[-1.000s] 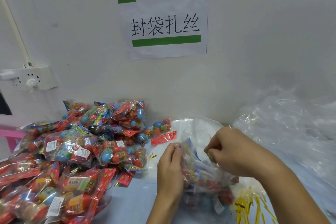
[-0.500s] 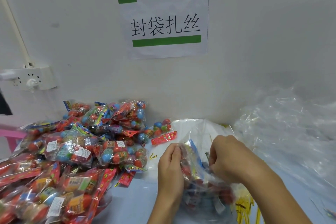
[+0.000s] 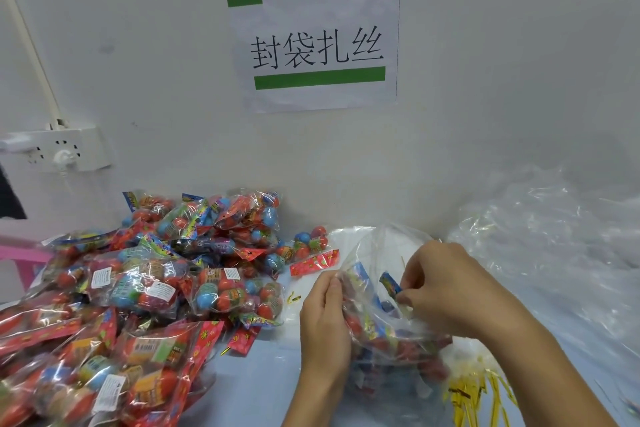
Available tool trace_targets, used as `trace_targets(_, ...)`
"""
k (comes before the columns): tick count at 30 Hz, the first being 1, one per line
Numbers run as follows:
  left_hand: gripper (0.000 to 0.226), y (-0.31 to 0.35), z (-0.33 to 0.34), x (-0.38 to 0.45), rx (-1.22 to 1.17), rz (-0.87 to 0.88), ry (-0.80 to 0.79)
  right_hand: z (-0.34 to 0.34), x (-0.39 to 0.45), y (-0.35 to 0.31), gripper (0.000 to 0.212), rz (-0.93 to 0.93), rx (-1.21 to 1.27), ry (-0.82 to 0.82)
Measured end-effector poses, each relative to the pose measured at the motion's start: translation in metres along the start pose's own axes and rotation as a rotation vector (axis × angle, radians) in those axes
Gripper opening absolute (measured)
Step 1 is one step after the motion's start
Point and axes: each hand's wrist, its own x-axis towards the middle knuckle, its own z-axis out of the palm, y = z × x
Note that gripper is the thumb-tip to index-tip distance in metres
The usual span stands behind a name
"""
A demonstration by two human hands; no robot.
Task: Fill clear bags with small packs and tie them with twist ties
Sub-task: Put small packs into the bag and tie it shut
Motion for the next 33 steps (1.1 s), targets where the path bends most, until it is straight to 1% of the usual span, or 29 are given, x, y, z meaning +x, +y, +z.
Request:
trace_targets(3, 0.034, -0.001, 0.001, -0.001, -0.008, -0.005, 0.007, -0.004, -0.002, 0.001, 0.012, -0.002, -0.003, -0.036)
trace_targets(6, 0.038, 0.002, 0.002, -0.003, -0.006, -0.009, -0.001, -0.006, -0.003, 0.002, 0.017, 0.013, -0.075, 0.015)
trace_targets(8, 0.039, 0.004, 0.002, -0.004, 0.018, -0.002, 0.005, -0.007, -0.003, 0.000, 0.018, 0.003, -0.107, -0.008)
trace_targets(10, 0.037, 0.004, 0.002, -0.003, 0.037, -0.001, 0.018, -0.008, -0.003, 0.000, 0.022, -0.040, -0.085, -0.038)
trace_targets(12, 0.034, 0.001, 0.001, 0.001, 0.040, -0.003, 0.037, -0.011, -0.002, 0.003, 0.023, -0.117, 0.025, -0.005)
trace_targets(14, 0.034, -0.002, -0.002, 0.005, 0.035, -0.007, 0.086, -0.018, -0.003, 0.004, 0.021, -0.195, 0.217, 0.111)
trace_targets(17, 0.035, -0.005, -0.005, 0.009, 0.026, -0.021, 0.164, -0.030, -0.008, 0.002, 0.032, -0.327, 0.565, 0.300)
trace_targets(18, 0.035, -0.005, -0.007, 0.010, 0.027, -0.034, 0.176, -0.032, -0.007, 0.006, 0.032, -0.333, 0.620, 0.344)
trace_targets(20, 0.035, -0.005, -0.008, 0.010, 0.067, -0.044, 0.196, -0.036, -0.006, 0.020, 0.033, -0.284, 0.580, 0.367)
trace_targets(21, 0.035, -0.005, -0.009, 0.010, 0.101, -0.040, 0.203, -0.037, -0.005, 0.029, 0.035, -0.228, 0.518, 0.324)
trace_targets(22, 0.034, -0.005, -0.010, 0.010, 0.145, -0.031, 0.207, -0.038, -0.004, 0.039, 0.036, -0.164, 0.439, 0.238)
trace_targets(24, 0.030, -0.005, -0.011, 0.011, 0.244, -0.001, 0.211, -0.035, -0.004, 0.058, 0.040, -0.047, 0.270, -0.041)
trace_targets(25, 0.027, -0.003, -0.012, 0.011, 0.279, 0.019, 0.215, -0.032, -0.005, 0.064, 0.051, -0.005, 0.216, -0.189)
trace_targets(26, 0.023, -0.001, -0.013, 0.010, 0.296, 0.045, 0.211, -0.028, -0.005, 0.066, 0.061, 0.010, 0.215, -0.292)
trace_targets(27, 0.019, 0.004, -0.015, 0.010, 0.294, 0.081, 0.191, -0.023, -0.004, 0.065, 0.065, -0.009, 0.266, -0.331)
trace_targets(28, 0.014, 0.008, -0.016, 0.010, 0.263, 0.125, 0.151, -0.019, -0.003, 0.061, 0.062, -0.055, 0.347, -0.314)
trace_targets(29, 0.011, 0.013, -0.018, 0.010, 0.212, 0.165, 0.083, -0.013, -0.002, 0.057, 0.052, -0.114, 0.438, -0.247)
trace_targets(30, 0.015, 0.017, -0.021, 0.009, 0.162, 0.202, -0.010, -0.007, 0.001, 0.051, 0.041, -0.161, 0.519, -0.153)
trace_targets(32, 0.043, 0.024, -0.026, 0.008, 0.137, 0.248, -0.193, 0.001, 0.006, 0.042, 0.029, -0.207, 0.654, -0.017)
trace_targets(33, 0.057, 0.027, -0.028, 0.008, 0.157, 0.249, -0.264, 0.004, 0.007, 0.040, 0.025, -0.215, 0.708, 0.002)
